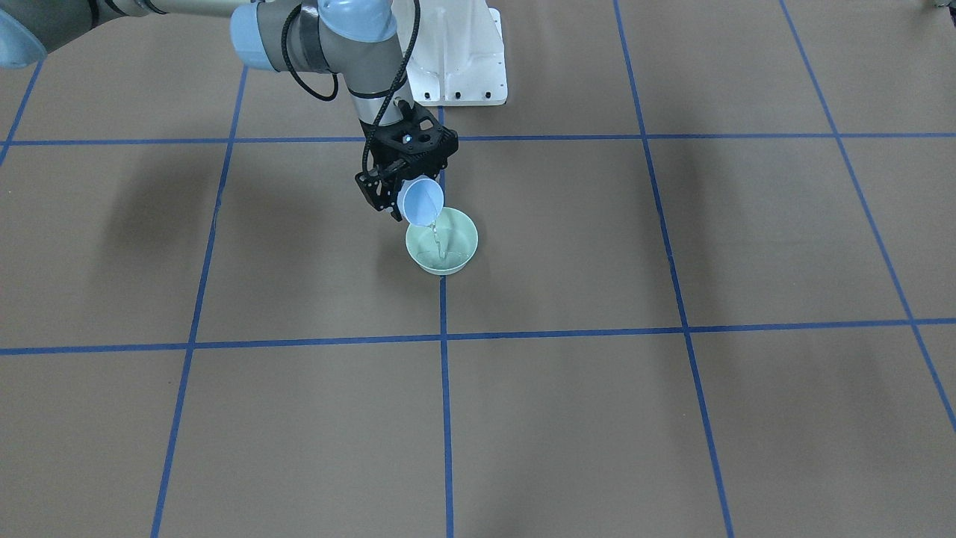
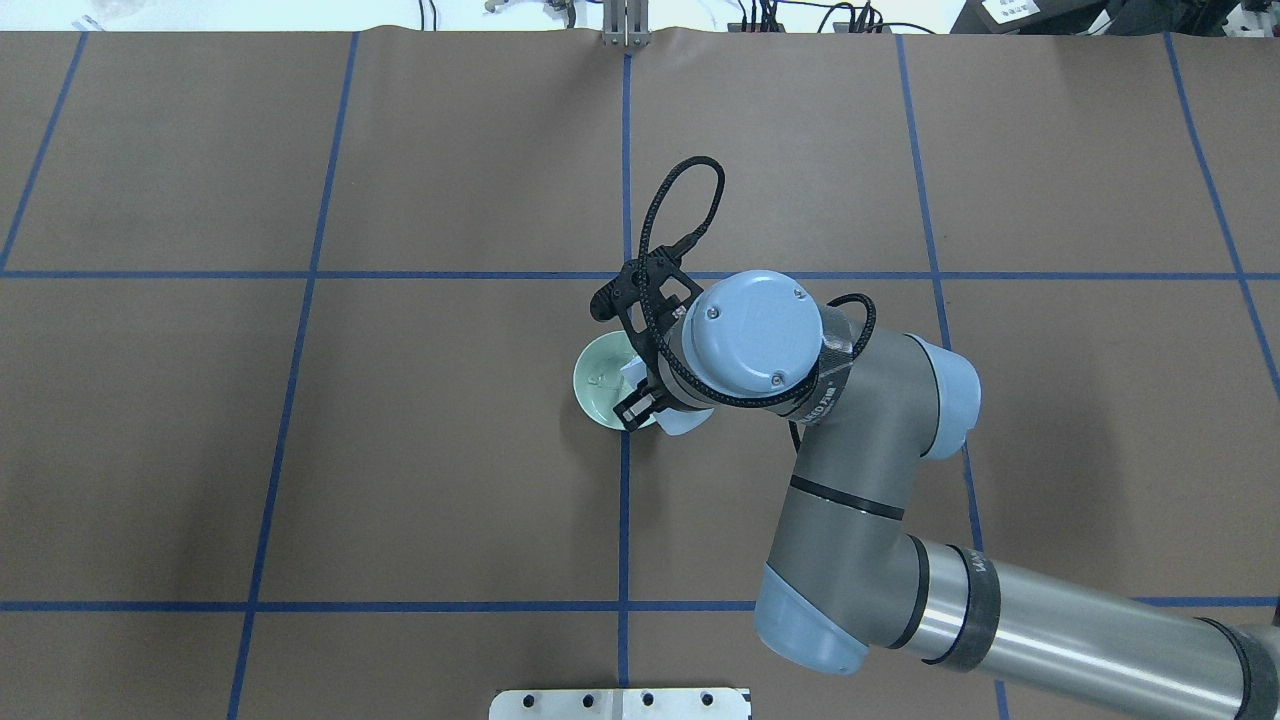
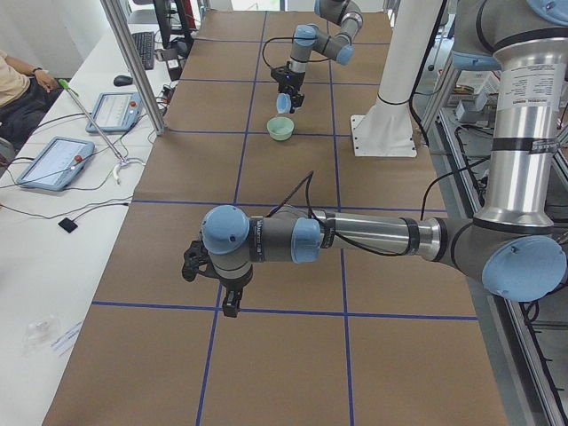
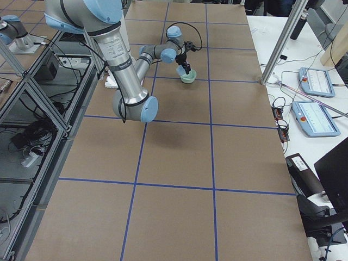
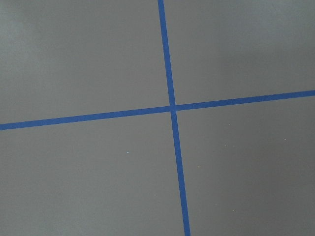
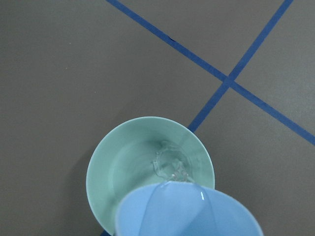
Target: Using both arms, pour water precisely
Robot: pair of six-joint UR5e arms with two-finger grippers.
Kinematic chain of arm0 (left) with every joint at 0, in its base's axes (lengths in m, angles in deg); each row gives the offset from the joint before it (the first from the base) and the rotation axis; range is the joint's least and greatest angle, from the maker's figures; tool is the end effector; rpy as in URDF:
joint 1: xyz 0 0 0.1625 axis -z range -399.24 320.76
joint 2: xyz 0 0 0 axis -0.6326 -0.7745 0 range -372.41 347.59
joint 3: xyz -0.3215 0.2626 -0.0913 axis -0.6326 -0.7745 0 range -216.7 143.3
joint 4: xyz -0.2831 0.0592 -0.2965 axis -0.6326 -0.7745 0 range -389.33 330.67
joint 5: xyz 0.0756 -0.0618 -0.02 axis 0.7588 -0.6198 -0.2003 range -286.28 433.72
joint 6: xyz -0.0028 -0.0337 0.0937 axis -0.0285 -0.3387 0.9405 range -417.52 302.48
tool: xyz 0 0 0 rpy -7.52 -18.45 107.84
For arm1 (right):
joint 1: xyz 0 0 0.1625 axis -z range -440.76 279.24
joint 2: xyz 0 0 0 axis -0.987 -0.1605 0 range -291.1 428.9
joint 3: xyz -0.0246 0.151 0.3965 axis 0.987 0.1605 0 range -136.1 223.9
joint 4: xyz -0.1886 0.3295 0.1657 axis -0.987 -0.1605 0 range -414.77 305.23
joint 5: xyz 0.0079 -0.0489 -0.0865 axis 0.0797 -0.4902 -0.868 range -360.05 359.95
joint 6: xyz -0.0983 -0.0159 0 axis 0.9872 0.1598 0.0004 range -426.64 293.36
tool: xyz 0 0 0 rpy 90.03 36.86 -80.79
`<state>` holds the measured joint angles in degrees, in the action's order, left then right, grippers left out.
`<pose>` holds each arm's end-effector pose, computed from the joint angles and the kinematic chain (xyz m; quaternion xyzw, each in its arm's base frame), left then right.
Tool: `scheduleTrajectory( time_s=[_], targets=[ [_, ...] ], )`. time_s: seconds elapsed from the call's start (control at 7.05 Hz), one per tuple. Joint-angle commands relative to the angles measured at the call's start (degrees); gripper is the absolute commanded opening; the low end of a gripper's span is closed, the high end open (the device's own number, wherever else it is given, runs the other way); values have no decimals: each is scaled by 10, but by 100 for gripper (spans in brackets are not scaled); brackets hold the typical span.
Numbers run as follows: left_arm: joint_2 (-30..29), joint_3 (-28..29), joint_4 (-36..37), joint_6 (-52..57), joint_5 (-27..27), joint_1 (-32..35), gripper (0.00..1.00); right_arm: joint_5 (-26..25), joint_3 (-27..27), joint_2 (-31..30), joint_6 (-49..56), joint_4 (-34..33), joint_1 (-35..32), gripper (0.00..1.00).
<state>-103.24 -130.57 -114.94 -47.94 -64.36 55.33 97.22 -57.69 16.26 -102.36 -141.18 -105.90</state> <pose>-0.0985 -0.4908 0.6213 0.0526 0.4039 0.0410 0.9124 -0.5411 -0.3873 0.1854 0.2385 -0.3762 -0.2523 0.8590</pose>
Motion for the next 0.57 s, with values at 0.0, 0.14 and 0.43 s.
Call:
scheduleTrajectory(
  time_s=[0.0, 0.14, 0.43],
  targets=[
    [-1, 1, 0, 0, 0, 0, 100, 15, -3, 14, 2, -49, 0, 0],
    [-1, 2, 1, 0, 0, 0, 100, 16, -4, 18, 2, -66, 0, 0],
    [-1, 1, 1, 0, 0, 0, 100, 22, -4, 41, 9, -112, 0, 0]
  ],
)
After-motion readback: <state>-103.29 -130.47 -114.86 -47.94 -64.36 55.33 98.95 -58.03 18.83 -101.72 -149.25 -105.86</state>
